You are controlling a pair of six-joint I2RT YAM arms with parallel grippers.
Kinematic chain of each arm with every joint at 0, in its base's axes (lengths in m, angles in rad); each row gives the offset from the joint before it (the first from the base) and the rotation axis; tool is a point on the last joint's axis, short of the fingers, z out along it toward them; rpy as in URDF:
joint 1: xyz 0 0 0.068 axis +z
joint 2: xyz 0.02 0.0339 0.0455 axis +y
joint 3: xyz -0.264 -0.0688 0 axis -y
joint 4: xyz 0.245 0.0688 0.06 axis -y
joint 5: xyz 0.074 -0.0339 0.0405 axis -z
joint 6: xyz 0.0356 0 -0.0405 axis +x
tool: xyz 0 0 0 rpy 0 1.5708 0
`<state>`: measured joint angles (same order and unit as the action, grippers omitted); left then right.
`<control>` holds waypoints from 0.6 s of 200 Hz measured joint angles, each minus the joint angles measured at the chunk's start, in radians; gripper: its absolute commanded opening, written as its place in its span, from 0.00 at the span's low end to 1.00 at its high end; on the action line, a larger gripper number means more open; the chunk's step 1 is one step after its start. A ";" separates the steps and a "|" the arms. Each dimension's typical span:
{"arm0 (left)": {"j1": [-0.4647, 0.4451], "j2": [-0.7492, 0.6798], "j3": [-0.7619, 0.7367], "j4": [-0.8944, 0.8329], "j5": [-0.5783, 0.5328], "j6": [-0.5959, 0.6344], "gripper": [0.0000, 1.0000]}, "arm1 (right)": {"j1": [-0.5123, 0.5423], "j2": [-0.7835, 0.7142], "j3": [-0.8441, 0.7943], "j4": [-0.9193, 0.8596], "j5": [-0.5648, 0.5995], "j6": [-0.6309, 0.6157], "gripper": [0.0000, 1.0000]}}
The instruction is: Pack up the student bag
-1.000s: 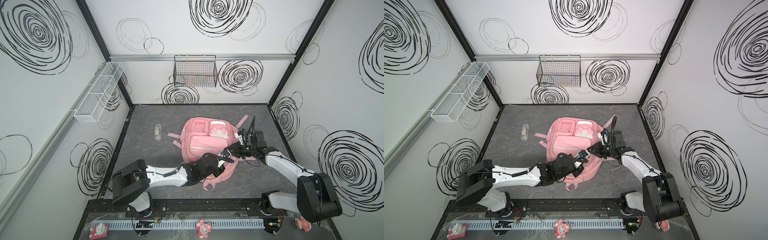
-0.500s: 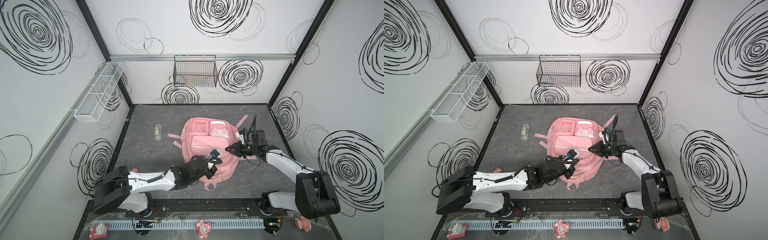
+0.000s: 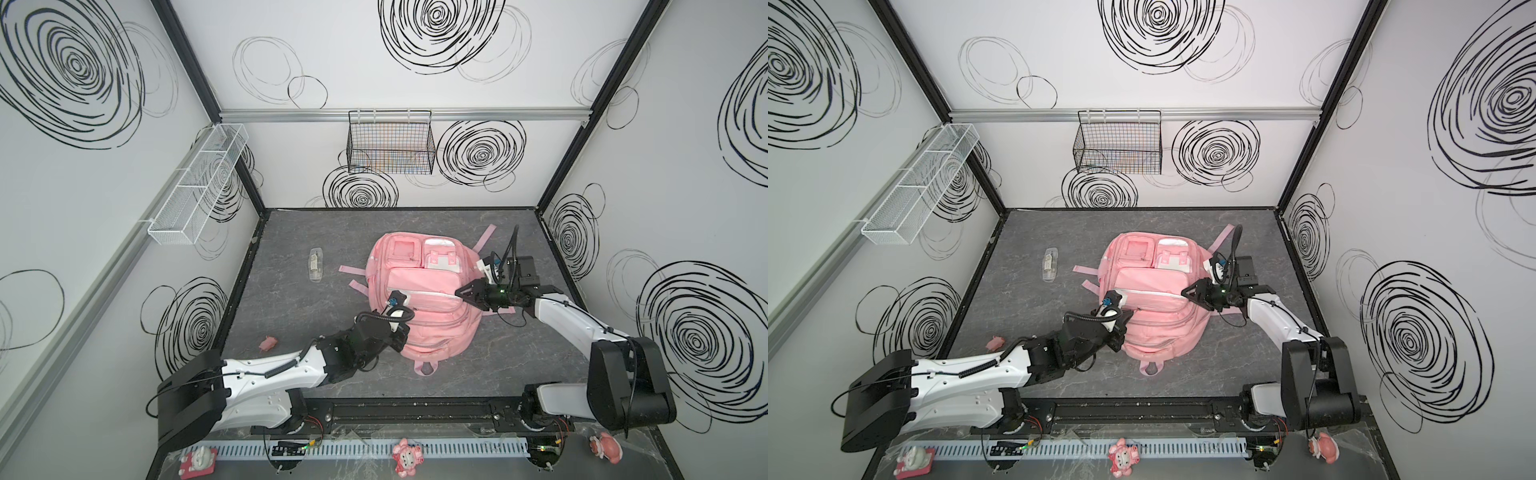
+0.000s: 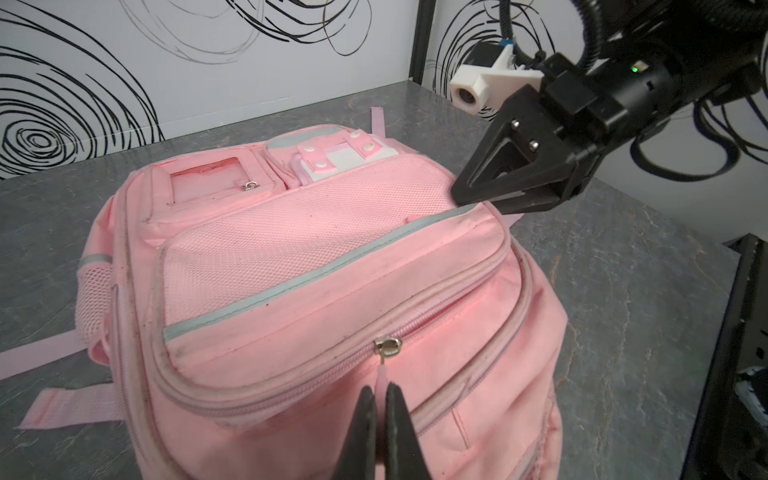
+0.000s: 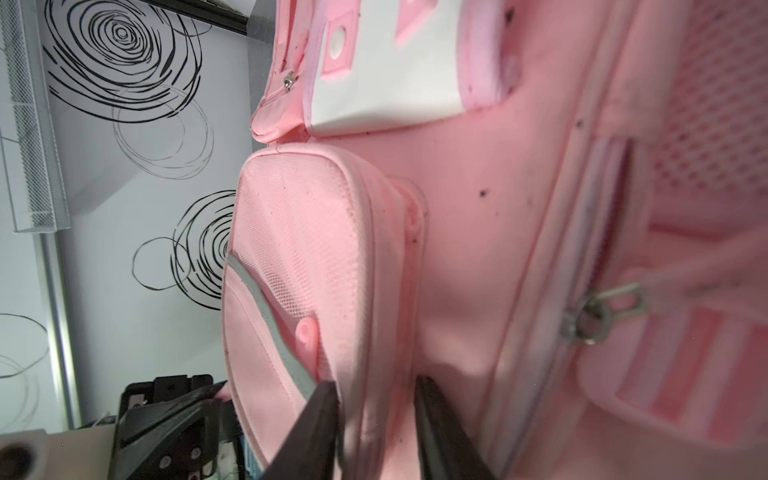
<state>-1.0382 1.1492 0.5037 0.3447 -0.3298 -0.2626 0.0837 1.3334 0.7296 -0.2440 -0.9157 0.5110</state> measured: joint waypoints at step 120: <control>0.012 -0.045 0.036 -0.024 0.076 0.061 0.00 | 0.630 -0.493 -0.113 0.140 0.512 -0.524 0.79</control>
<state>-1.0260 1.1042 0.5400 0.3206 -0.2535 -0.2020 0.7136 0.8406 0.6170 -0.1036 -0.4034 -0.0128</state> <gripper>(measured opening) 0.074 0.790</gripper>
